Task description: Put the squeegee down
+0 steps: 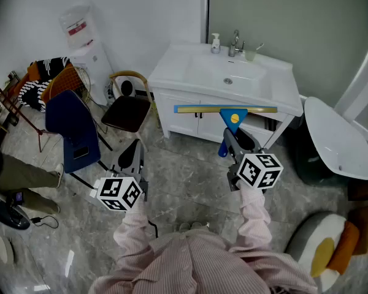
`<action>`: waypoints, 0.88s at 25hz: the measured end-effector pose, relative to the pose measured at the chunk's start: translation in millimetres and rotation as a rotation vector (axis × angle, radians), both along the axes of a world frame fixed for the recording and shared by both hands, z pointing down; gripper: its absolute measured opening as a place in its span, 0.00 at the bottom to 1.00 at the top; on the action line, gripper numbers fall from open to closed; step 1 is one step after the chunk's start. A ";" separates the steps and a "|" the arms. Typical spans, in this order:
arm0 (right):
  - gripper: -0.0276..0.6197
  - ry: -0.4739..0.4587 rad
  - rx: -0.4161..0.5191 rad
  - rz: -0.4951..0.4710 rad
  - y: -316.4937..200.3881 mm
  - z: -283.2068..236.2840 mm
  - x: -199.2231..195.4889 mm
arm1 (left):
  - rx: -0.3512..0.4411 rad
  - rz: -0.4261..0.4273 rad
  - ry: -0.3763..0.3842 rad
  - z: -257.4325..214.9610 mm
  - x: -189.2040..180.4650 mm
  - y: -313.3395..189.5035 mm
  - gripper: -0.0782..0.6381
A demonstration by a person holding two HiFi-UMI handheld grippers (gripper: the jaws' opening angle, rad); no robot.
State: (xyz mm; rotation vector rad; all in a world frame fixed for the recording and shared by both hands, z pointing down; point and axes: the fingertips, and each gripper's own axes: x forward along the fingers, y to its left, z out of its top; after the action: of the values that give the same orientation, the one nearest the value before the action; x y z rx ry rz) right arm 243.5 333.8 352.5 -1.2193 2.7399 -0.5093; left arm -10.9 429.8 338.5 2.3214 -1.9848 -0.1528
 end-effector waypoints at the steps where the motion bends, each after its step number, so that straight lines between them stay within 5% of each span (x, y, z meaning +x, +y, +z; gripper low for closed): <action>1: 0.24 0.000 -0.001 -0.002 0.0 0.7 0.5 | 0.000 -0.003 0.003 0.6 0.0 0.7 0.11; 22: 0.24 -0.045 -0.035 -0.055 -30.5 12.3 1.2 | -0.020 -0.026 0.022 11.0 17.2 -24.5 0.11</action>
State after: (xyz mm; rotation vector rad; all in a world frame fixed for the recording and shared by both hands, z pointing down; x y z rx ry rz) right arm 244.7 303.4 364.7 -1.1275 2.7446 -0.5856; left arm 6.3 405.3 349.5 2.2730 -1.9971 -0.1595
